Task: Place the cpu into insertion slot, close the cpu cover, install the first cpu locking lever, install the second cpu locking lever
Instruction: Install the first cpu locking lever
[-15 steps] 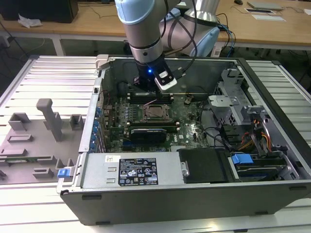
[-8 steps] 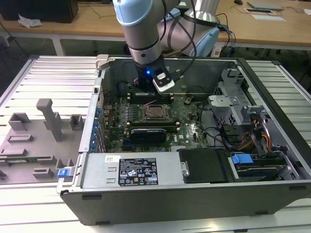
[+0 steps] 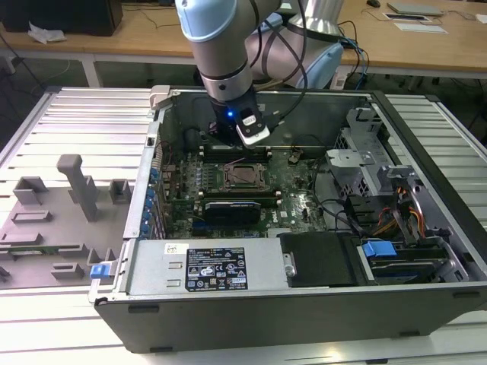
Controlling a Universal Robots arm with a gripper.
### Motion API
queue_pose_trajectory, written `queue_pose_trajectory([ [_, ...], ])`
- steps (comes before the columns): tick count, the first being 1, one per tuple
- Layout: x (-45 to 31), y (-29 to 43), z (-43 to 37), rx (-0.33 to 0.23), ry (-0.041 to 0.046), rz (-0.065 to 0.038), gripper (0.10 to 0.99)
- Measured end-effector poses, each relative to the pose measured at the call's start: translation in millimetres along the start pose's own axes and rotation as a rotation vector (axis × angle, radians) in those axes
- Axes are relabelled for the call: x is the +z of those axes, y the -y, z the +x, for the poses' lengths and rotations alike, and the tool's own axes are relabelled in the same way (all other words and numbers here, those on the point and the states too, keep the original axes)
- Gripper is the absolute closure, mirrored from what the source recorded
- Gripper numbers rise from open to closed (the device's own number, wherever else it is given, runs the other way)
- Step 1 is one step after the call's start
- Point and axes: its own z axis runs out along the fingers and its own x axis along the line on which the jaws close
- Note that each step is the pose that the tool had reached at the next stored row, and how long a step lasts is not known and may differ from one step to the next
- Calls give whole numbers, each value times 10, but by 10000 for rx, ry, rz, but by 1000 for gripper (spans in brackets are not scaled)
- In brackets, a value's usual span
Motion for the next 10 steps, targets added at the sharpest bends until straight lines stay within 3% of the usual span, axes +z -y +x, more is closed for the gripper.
queue_pose_trajectory([
  [10,42,-19,29,562,159,126,980],
])
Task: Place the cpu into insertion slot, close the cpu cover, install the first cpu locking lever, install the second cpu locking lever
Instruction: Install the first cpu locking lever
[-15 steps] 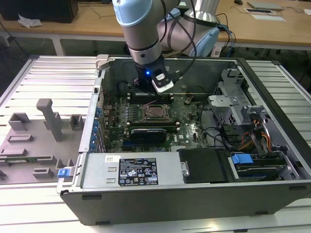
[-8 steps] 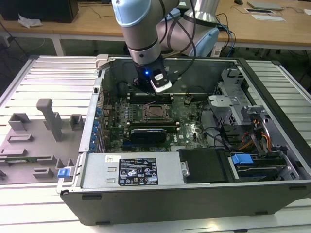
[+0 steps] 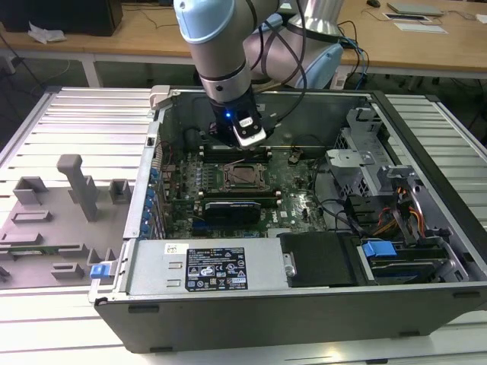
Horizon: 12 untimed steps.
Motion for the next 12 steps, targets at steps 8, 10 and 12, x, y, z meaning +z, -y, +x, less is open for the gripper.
queue_pose_trajectory([
  [8,29,-16,17,545,131,130,980],
  [10,33,-22,24,627,148,151,980],
  [12,39,-29,32,705,166,170,980],
])
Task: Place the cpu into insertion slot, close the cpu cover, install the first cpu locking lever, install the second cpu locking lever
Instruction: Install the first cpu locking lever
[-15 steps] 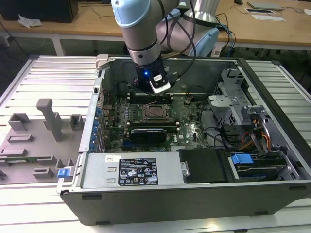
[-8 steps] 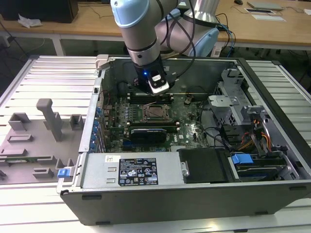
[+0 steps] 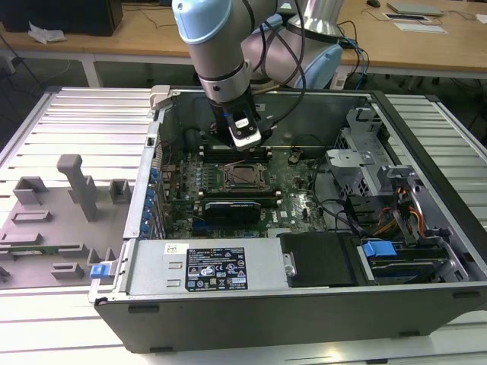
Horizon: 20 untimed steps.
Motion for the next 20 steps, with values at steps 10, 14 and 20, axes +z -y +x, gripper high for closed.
queue_pose_trajectory([
  [10,41,-31,43,392,86,92,980],
  [14,86,-26,55,396,86,93,980],
  [20,115,-19,63,396,85,96,980],
])
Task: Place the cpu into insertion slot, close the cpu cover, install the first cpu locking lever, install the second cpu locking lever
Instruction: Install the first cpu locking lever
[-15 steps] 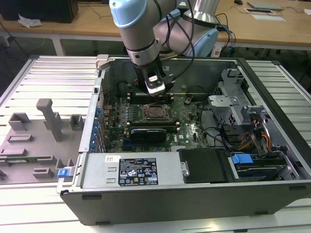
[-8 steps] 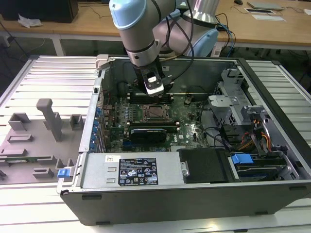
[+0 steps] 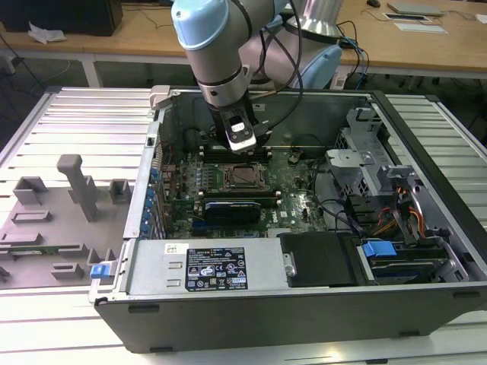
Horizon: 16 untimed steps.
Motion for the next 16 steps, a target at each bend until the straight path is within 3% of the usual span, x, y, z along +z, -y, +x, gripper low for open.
queue_pose_trajectory([
  [10,3,17,-9,1,0,-2,980],
  [16,18,9,-57,1,1,-3,980],
])
